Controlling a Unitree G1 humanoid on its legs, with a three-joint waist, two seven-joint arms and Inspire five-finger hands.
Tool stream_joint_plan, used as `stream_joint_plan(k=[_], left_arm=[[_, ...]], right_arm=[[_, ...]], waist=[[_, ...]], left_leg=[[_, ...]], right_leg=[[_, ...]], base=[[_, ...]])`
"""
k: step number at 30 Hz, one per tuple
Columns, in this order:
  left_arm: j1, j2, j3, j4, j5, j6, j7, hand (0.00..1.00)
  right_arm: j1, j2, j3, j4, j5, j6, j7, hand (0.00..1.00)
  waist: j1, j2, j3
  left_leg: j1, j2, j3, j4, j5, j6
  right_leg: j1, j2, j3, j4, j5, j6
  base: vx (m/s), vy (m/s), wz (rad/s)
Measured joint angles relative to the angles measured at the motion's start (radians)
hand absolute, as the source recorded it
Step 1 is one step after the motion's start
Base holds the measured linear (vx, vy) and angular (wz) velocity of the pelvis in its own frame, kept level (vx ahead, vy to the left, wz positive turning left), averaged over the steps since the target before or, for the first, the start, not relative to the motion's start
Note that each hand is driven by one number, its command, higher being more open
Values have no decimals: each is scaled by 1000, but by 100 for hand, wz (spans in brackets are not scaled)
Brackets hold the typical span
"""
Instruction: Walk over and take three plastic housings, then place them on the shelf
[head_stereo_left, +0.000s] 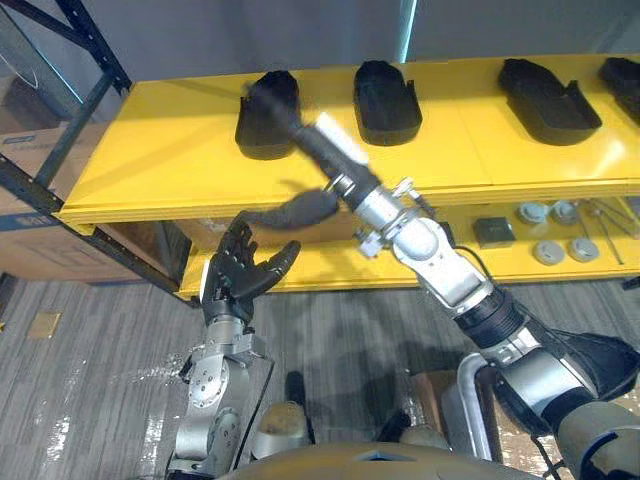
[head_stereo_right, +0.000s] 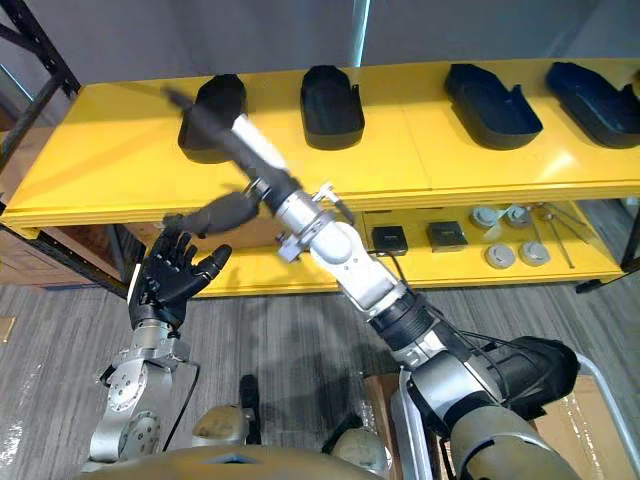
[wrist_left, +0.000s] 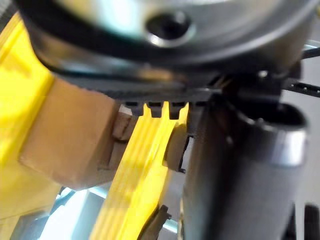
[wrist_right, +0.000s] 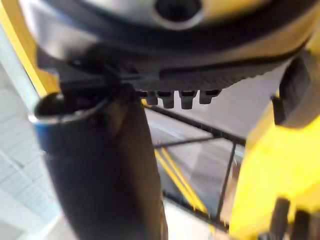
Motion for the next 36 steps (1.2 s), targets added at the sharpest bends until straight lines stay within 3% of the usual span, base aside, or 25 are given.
stream_joint_plan(k=[5,15,23,28,36], left_arm=[[13,6,2,0,35,35,10,100],[65,14,-2,0,38,48,23,100],[81,-8,-10,0,34,50,20,100],[80,-9,-26,1,24,47,13,100],[72,-11,-40,3,21,11,0,100]], right_arm=[[5,93,28,94,20,4,83,100],[3,131,-4,363,-66,-22,-7,100],[-175,121,-142,592,-107,-55,-179,100],[-252,86,-179,639,-106,-96,-191,100],[-286,68,-177,678,-106,-98,-184,100]], waist=[[17,-12,-25],[31,4,-35],[55,74,4],[59,84,48],[61,93,105]], left_leg=[[12,7,-1,0,-16,-1],[-23,-8,-45,0,-19,0],[-81,-56,-98,0,19,25],[-96,-81,-112,0,27,34],[-111,-101,-121,0,31,40]], right_leg=[[22,10,-12,-23,4,3],[26,3,-58,-24,1,-2],[-63,-112,-87,166,-86,1],[-91,-159,-89,233,-110,3],[-109,-187,-89,259,-114,6]], base=[[-7,-15,7],[3,14,13],[17,1,22],[1,-9,11],[7,-3,4]])
